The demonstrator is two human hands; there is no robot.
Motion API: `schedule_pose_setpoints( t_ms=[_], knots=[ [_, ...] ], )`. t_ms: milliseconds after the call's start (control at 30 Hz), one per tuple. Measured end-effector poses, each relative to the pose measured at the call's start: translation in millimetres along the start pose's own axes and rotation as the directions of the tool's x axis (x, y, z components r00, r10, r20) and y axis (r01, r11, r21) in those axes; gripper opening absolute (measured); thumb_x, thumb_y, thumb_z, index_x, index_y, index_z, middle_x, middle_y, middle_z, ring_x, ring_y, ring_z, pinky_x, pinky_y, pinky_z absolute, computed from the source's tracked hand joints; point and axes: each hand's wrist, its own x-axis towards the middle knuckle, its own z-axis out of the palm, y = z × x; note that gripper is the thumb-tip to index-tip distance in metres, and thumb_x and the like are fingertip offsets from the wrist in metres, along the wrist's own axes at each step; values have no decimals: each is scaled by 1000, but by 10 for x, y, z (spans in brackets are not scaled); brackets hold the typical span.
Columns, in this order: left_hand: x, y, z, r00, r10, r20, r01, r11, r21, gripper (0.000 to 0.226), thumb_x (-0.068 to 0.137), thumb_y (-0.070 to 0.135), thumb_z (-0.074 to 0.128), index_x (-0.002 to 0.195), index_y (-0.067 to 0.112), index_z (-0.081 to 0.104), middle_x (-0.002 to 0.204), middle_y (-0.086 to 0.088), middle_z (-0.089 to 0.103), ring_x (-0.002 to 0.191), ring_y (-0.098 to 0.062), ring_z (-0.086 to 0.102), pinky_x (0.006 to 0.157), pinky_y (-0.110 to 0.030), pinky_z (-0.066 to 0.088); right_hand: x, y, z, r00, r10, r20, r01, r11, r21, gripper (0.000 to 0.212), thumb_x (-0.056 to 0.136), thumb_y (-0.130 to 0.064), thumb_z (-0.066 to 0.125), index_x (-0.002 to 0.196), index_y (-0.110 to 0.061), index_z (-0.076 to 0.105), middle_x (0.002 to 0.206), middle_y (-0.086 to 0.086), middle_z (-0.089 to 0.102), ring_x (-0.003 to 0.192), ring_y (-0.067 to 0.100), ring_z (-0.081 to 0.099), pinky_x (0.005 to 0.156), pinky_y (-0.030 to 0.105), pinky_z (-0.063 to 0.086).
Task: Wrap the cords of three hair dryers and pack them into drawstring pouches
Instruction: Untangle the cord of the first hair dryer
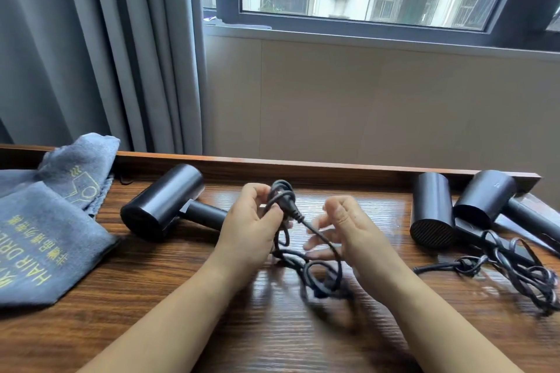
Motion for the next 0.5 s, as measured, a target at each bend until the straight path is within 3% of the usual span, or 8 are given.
schedule_pose_setpoints(
  t_ms=[133,233,300,367,433,500],
  knots=[
    [-21,-3,45,998,4,-68,-4,1000,4,18,89,18,54,105,12,51,103,-17,67,93,-32,70,79,-48,59,-77,-76,-30,960,4,281,77,958,-277,25,86,-35,65,81,-10,69,78,3,70,76,17,60,75,28,48],
    [-11,59,36,994,-67,-84,57,992,-113,13,99,7,47,111,4,50,105,-18,70,84,-27,68,65,-36,58,-88,-155,-160,936,-13,353,153,915,-373,25,90,-32,62,72,-15,69,70,5,63,71,18,49,71,34,37],
    [11,136,-8,983,-155,-96,120,947,-299,15,100,4,40,110,3,51,102,-17,73,78,-23,65,67,-37,52,-104,-223,-271,909,20,417,143,923,-356,24,91,-28,60,71,-18,68,69,7,61,70,16,49,71,32,38],
    [33,168,-54,976,-187,-114,128,909,-396,15,99,3,39,110,5,50,102,-19,69,75,-24,67,73,-43,52,-110,-254,-322,905,-37,423,162,951,-264,21,88,-31,65,70,-18,67,70,2,57,71,13,49,70,28,39],
    [49,126,-80,979,-154,-131,114,956,-272,19,99,5,46,117,11,44,108,-18,65,82,-29,71,77,-43,57,-79,-240,-330,942,-163,294,184,982,-45,29,82,-43,72,74,-16,64,71,6,52,69,18,42,65,28,36],
    [44,46,-95,993,-74,-96,68,996,-61,45,92,12,62,126,27,37,114,-12,63,92,-25,72,87,-43,59,-25,-212,-338,961,-228,158,184,950,252,34,85,-46,71,81,-14,58,75,7,49,68,19,38,59,29,29]
  ],
)
